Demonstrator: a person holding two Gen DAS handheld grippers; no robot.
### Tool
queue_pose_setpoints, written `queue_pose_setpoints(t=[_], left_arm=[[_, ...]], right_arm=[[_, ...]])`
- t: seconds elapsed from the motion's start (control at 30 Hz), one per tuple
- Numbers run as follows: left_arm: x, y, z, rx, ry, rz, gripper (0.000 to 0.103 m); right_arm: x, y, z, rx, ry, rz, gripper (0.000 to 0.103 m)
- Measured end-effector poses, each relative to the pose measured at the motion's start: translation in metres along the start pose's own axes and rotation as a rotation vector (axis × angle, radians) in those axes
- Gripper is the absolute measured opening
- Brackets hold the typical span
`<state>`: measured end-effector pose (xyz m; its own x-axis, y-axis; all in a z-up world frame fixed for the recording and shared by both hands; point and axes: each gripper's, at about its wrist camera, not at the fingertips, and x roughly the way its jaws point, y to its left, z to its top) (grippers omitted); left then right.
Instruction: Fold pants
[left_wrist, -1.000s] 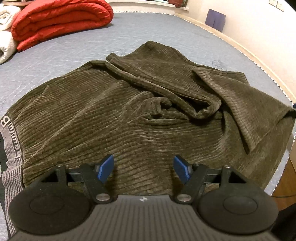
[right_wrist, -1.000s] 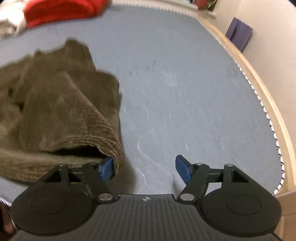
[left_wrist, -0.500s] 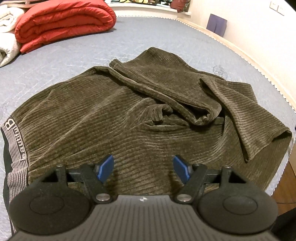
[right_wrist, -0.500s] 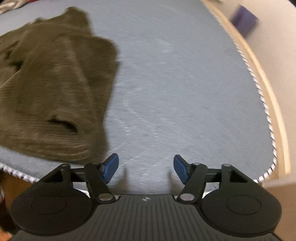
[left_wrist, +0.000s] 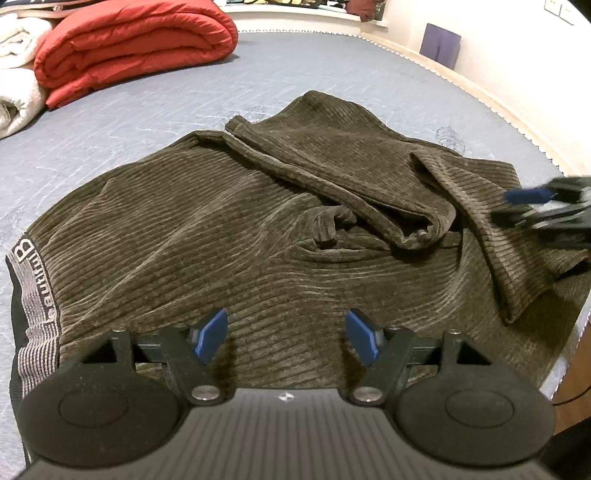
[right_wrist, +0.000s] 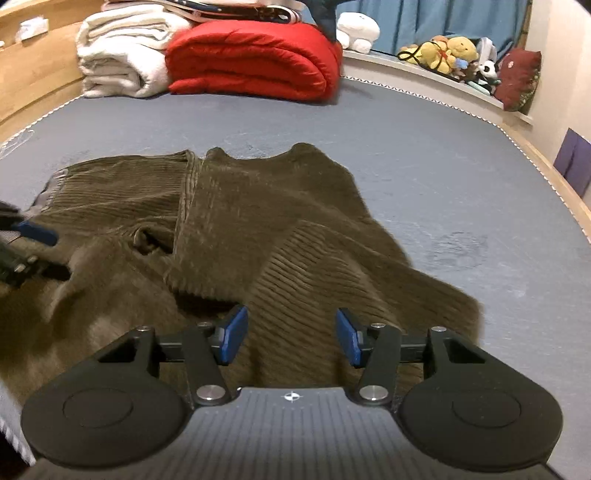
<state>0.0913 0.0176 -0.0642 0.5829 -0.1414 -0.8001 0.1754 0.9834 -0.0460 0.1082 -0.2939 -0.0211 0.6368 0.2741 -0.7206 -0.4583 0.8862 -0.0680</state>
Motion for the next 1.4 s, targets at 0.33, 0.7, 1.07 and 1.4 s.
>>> queue_pose_setpoints(t=[0.33,0.7,1.07,1.4], left_arm=[[0.002,0.002,0.004,-0.003,-0.002,-0.001,0.076],[-0.002,-0.013,0.006,0.028,-0.014,-0.018,0.076],[0.005,-0.013,-0.004,0.063,0.013,-0.037,0.076],[0.004,-0.021,-0.003,0.088,-0.005,-0.048,0.076]], right_arm=[[0.051,0.023,0.013,0.000,0.092,-0.139,0.015],[-0.095,-0.145,0.000,0.366,-0.190,-0.231,0.008],[-0.114,-0.338,-0.141,0.851,-0.105,-0.627,0.014],[-0.107,-0.346,-0.170,0.914,-0.047,-0.641,0.073]])
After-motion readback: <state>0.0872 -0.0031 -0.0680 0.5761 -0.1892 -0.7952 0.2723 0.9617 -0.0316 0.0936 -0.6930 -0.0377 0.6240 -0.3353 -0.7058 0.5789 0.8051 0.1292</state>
